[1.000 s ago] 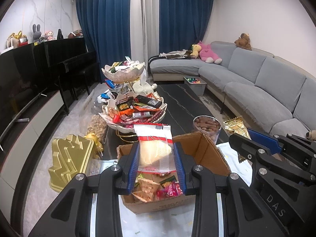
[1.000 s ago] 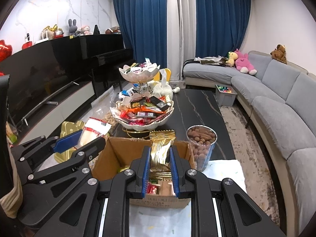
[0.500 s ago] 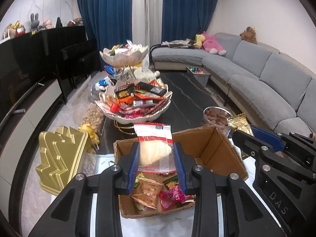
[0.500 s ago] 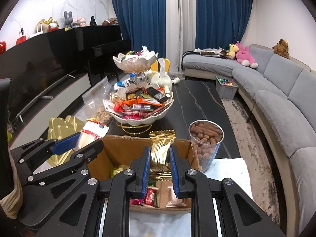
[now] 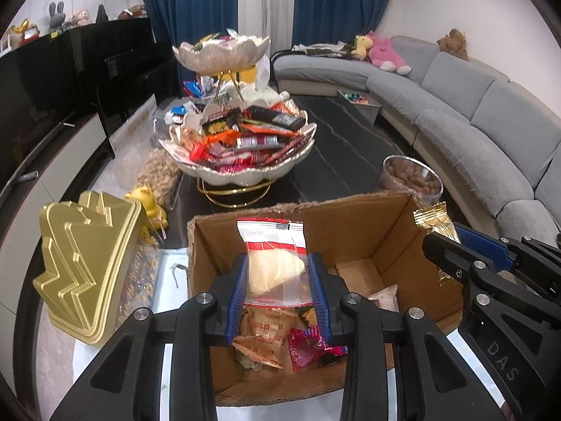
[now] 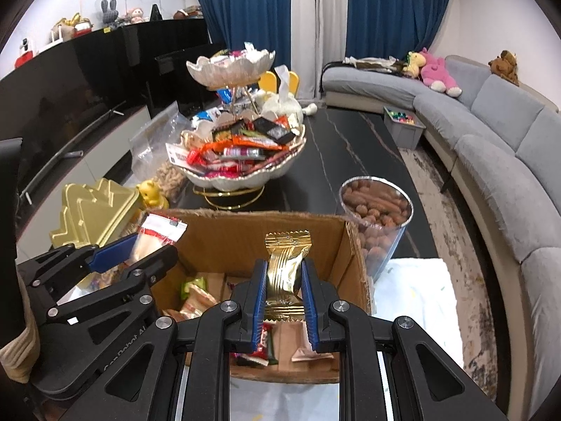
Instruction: Organize snacks
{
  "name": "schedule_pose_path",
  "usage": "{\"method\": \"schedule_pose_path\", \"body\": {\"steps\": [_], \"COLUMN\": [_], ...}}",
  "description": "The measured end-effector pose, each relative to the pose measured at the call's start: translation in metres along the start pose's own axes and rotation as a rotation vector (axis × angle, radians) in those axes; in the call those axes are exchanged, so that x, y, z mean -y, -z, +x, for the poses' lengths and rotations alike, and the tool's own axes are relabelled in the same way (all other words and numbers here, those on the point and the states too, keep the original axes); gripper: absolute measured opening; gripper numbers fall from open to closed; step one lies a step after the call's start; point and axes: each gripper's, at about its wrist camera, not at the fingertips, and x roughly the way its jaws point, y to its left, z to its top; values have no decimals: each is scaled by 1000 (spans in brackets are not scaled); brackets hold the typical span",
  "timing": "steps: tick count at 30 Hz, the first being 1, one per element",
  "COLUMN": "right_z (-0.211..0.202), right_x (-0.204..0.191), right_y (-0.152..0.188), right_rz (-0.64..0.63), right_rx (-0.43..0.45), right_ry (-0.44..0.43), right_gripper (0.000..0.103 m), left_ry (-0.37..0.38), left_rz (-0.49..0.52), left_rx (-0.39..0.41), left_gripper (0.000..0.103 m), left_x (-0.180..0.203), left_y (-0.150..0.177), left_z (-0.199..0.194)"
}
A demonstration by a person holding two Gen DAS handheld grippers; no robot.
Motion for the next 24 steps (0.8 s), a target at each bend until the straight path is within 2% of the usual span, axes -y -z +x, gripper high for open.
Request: {"method": "schedule_pose_path", "body": {"steps": [8, 9, 10, 11, 12, 15, 20, 24], "right_z": [12, 11, 12, 11, 9, -1, -13, -27], "right_x": [1, 1, 1, 1, 1, 2, 5, 2], "right_y": [2, 2, 1, 1, 0, -2, -6, -8], "right_rz": [1, 0, -1, -2, -1, 2, 16, 16], "right_rx": [-39, -33, -29, -25, -18, 15, 45, 72], "right_ry": [-6, -3, 4, 8, 13, 40, 62, 69], "right_gripper": [21, 22, 22, 28, 41, 57, 76, 80], "left_ry": [6, 4, 2, -1, -13, -37, -68, -89], "left_rz": [-7, -7, -4, -2, 1, -3, -19, -20], "left_rx": [-26, -22, -18, -14, -3, 13, 26, 46], "left_gripper": [36, 37, 43, 51, 54, 62, 76, 81], "left_x": [-2, -2, -2, -2, -2, -5, -13, -15], "left_y": [3, 3, 2, 2, 1, -1, -3, -3], "left_z": [7, 5, 3, 1, -2, -9, -19, -32]}}
